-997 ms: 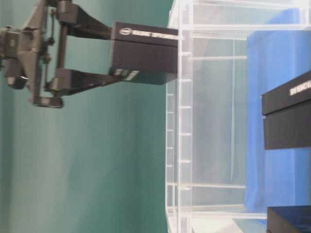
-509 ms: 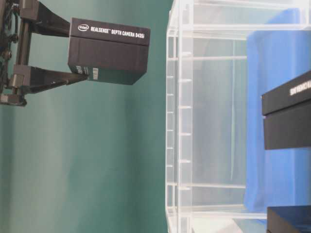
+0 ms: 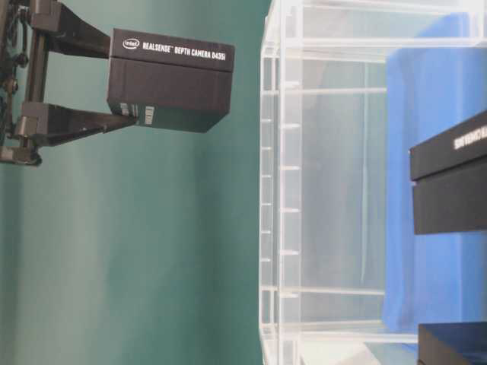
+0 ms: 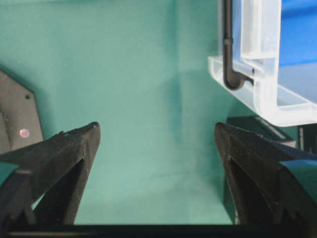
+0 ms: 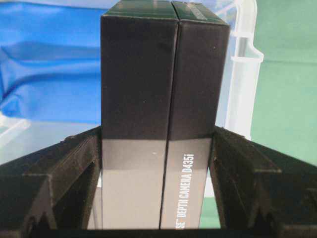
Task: Take out the box from the case.
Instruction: 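Lift the right black box up out of the foam, then carry the box over the case front wall to the table right of the others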
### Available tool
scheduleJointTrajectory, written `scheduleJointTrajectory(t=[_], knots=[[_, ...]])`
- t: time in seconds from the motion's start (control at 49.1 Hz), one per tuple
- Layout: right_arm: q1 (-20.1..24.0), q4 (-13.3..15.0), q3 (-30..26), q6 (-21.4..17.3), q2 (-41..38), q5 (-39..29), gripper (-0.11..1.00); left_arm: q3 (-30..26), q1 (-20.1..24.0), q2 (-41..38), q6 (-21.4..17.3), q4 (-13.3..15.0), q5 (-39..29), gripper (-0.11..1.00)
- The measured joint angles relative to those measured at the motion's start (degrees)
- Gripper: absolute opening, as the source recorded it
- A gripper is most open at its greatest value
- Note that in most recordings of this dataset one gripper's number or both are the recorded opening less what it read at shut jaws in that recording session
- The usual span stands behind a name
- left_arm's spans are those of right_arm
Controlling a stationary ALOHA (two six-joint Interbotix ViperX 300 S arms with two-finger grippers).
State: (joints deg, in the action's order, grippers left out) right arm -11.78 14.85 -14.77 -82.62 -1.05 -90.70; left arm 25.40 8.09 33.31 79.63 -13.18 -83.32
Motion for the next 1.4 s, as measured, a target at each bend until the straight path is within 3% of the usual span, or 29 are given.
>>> scheduleJointTrajectory(t=[0.834, 1.079, 1.404], knots=[[1.2, 0.0, 0.0, -0.1, -0.1, -0.1, 0.65, 0.0, 0.0, -0.1, 0.0, -0.1, 0.1, 0.98], [6.1, 0.1, -0.1, -1.2, 0.0, -1.3, 0.65, 0.0, 0.0, -0.1, 0.0, 0.0, 0.1, 0.98], [15.5, 2.3, -0.2, -7.4, -0.1, -7.5, 0.65, 0.0, 0.0, -0.1, 0.0, -0.1, 0.1, 0.98]])
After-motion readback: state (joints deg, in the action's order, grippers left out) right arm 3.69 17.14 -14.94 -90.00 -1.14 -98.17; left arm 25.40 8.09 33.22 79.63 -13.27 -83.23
